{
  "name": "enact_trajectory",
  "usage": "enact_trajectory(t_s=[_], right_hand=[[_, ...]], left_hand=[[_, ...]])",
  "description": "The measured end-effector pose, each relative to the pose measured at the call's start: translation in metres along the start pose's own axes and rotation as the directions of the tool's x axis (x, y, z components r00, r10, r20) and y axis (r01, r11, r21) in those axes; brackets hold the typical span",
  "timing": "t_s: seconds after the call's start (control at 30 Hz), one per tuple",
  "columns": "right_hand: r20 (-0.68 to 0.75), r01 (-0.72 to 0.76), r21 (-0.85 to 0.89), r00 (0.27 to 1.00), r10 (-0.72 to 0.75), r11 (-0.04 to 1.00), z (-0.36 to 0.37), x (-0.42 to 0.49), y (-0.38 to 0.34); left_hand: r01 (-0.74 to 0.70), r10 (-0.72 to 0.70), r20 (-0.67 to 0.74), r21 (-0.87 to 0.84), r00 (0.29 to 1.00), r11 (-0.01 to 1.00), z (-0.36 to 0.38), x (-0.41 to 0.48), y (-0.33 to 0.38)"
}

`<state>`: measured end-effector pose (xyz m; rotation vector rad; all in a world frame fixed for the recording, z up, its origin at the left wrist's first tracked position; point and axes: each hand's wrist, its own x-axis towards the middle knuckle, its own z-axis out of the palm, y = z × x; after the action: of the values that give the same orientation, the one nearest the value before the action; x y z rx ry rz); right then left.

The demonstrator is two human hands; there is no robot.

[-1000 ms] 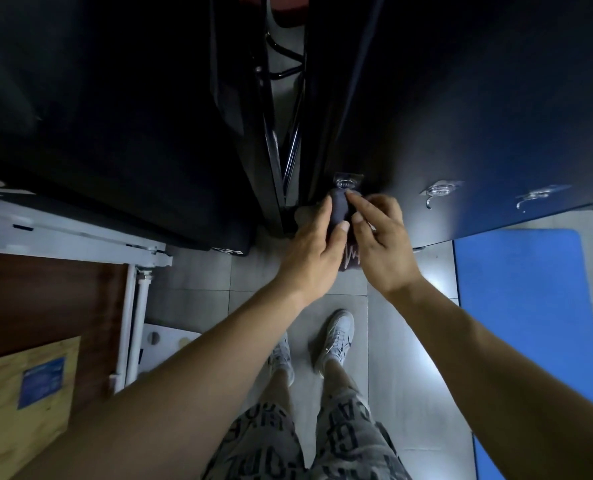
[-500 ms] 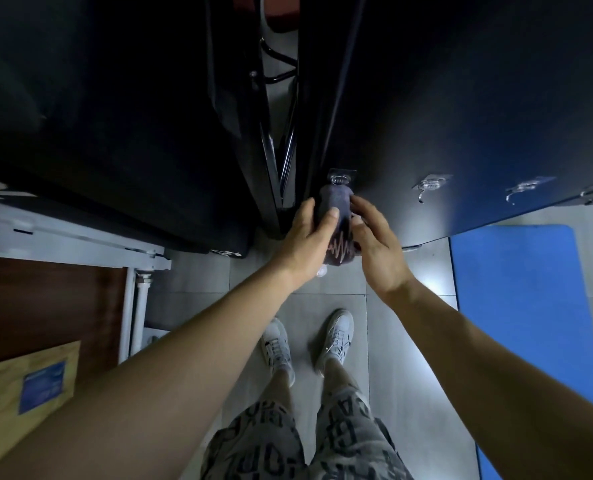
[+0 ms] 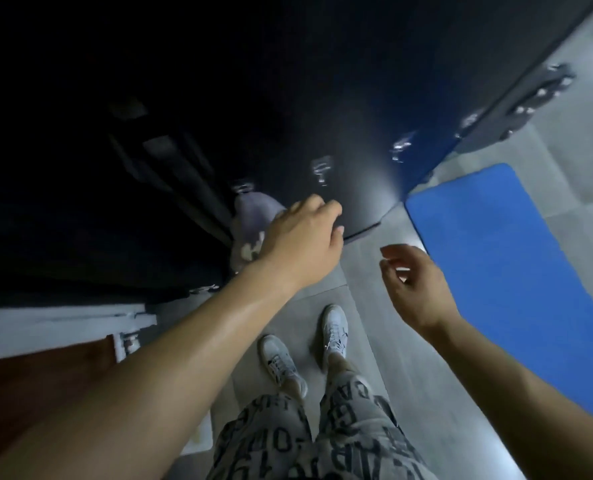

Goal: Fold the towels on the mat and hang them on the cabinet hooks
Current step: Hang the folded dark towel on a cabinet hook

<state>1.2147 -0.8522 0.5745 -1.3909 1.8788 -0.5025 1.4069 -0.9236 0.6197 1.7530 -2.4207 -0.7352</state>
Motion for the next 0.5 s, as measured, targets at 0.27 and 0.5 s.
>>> enact_trajectory(t_s=[0.27, 0.5], right_hand=[[-0.218, -0.273, -0.087, 0.944, 0.249, 0.958, -0.081, -0.096, 0.105], [-0.457, -0.518, 0.041, 0.750, 0.477, 0.854, -0.144, -0.176, 0.200]], left_hand=[[-0.385, 0.326, 0.292, 0.175, 0.899, 0.906, 0.057, 0.041, 0.141], [-0.700, 0.567, 0.453, 0.207, 0.688, 0.684, 0.132, 0.074, 0.303]])
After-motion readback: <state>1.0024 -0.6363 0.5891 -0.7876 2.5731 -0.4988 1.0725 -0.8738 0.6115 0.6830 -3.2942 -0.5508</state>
